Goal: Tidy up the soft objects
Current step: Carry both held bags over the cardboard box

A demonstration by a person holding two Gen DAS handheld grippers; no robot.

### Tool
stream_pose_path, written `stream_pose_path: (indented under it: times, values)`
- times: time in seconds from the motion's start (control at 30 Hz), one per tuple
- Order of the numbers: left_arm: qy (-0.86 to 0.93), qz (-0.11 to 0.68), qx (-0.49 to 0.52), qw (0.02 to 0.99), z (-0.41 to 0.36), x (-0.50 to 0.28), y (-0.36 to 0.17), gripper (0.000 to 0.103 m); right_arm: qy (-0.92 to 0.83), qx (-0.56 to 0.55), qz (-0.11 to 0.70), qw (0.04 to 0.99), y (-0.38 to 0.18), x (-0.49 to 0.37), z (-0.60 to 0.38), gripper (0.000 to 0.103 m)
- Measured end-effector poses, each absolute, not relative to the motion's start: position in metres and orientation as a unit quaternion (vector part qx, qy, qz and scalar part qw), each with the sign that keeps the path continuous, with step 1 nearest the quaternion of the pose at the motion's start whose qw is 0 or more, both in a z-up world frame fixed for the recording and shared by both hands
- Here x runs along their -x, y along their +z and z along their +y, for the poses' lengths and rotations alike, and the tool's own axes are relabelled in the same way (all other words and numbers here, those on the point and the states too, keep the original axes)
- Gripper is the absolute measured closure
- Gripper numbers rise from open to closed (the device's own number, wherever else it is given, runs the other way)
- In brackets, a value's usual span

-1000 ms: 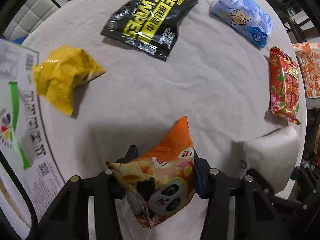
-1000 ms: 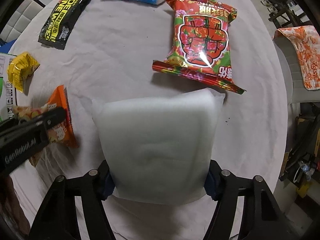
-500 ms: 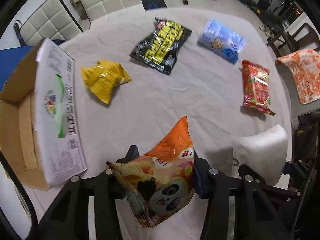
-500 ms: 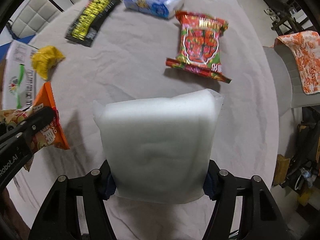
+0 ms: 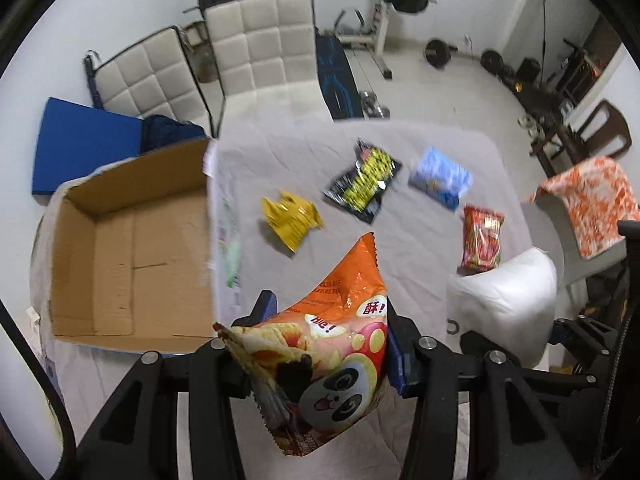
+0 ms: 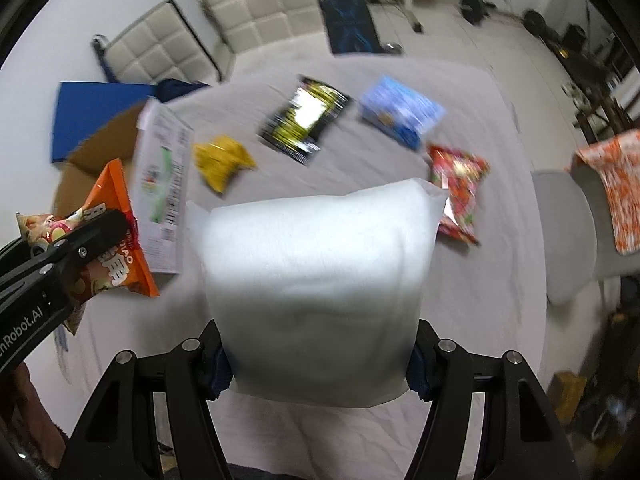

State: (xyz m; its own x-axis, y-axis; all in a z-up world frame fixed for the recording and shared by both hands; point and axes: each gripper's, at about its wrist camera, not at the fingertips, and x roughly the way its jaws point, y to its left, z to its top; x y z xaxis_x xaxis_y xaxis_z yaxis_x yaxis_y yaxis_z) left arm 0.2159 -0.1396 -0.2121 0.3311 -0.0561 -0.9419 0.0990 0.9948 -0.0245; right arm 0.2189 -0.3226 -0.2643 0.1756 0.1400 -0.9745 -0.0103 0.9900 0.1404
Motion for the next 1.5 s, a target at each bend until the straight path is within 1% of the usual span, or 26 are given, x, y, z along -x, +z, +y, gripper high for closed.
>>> stream_pose_path:
  times: [0.2, 0.43, 0.6, 0.77, 0.9, 1.07, 1.27, 1.5]
  values:
    - [-0.031, 0.551, 0.011, 0.834, -0.092, -0.214, -0.169, 0.057, 0.098, -0.041, 0.613, 0.783, -0.225, -0.238, -0.261, 0.034]
    - [-0.009, 0.519, 0.001, 0.855, -0.027, -0.229, -0.139, 0.057, 0.117, -0.033, 0.598, 0.792, -0.205, -0.261, -0.188, 0.034]
    - [0.0, 0.508, 0.001, 0.861, 0.016, -0.245, -0.132, 0.057, 0.118, -0.022, 0.594, 0.796, -0.205, -0.281, -0.139, 0.034]
    - [0.004, 0.505, 0.002, 0.863, 0.057, -0.262, -0.135, 0.057, 0.118, -0.022, 0.598, 0.792, -0.22, -0.307, -0.09, 0.034]
    - [0.001, 0.516, 0.013, 0.856, 0.087, -0.281, -0.15, 0.057, 0.117, -0.027, 0.607, 0.785, -0.241, -0.326, -0.059, 0.034]
    - [-0.015, 0.552, 0.039, 0.832, 0.124, -0.314, -0.188, 0.057, 0.114, -0.04, 0.633, 0.765, -0.288, -0.358, -0.028, 0.034]
    - [-0.047, 0.606, 0.086, 0.789, 0.163, -0.353, -0.252, 0.057, 0.101, -0.023, 0.659, 0.745, -0.345, -0.39, 0.001, 0.034]
    - [-0.088, 0.658, 0.097, 0.742, 0.176, -0.382, -0.316, 0.057, 0.088, 0.009, 0.679, 0.729, -0.399, -0.415, 0.026, 0.033]
